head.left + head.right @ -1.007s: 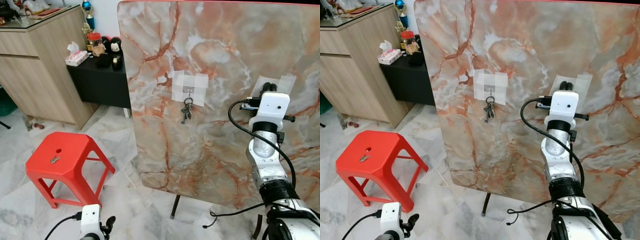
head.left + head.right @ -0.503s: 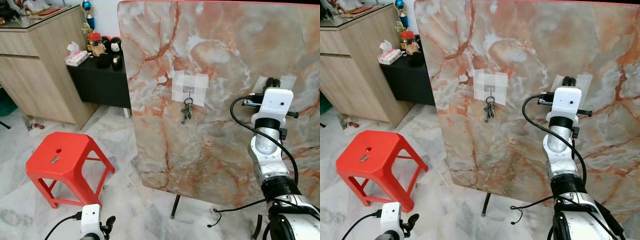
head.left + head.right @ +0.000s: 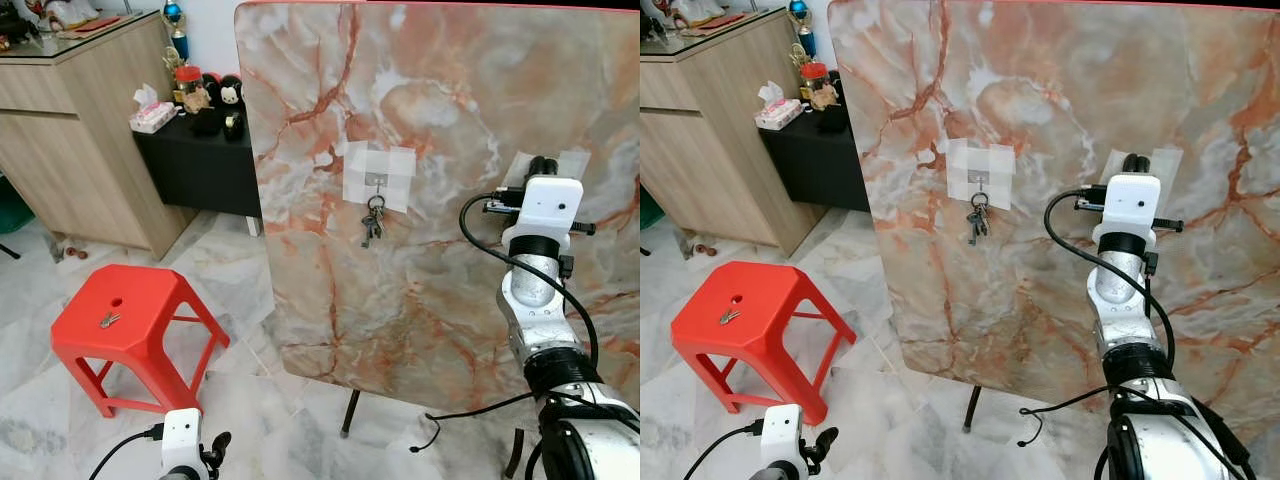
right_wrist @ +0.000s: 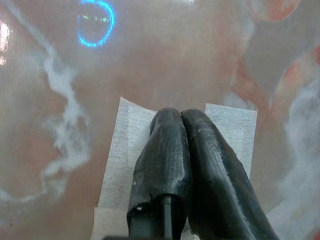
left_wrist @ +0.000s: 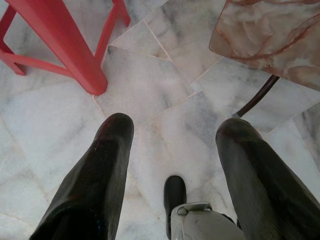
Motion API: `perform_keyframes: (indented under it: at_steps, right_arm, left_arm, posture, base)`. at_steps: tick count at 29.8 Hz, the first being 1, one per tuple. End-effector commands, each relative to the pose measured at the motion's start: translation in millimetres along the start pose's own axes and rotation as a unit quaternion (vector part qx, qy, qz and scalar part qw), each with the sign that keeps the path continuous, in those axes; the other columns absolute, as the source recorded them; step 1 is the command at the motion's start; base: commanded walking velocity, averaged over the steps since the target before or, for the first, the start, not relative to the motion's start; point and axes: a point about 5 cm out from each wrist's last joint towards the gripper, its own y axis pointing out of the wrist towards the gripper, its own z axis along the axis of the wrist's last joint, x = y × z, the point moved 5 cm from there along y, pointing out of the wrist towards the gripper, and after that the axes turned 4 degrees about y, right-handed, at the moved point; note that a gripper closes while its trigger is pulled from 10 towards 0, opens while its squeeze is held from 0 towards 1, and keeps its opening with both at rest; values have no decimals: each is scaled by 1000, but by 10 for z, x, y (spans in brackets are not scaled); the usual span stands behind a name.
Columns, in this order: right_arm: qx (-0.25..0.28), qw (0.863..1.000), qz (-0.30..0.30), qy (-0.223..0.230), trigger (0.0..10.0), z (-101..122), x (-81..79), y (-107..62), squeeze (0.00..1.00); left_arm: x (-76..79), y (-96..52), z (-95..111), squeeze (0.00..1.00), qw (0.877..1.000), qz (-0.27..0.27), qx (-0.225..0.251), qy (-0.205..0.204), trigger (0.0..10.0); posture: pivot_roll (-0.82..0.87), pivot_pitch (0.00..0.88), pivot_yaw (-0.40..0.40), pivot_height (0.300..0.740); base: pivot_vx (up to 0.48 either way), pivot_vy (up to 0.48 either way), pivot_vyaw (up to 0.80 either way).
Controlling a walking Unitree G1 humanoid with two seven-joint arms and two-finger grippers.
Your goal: Hang keys on a hook
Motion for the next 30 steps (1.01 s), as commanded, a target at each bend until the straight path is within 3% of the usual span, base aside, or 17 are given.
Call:
perform_keyframes:
  at_steps: [1, 30]
  right_arm:
    - [4, 1000, 4, -4, 10000, 35, 3, 45, 0]
    - [-5, 1000, 25, -15, 10000, -119, 36, -97, 0]
  left_arm:
    - [-50, -13, -26, 0, 1000, 4, -5, 4, 10000]
    - [-58, -13, -34, 0, 1000, 6, -8, 6, 10000]
  posture:
    - [32, 4, 13, 740]
    - [30, 9, 18, 740]
  base:
    - [0, 0, 0]
    - [0, 0, 0]
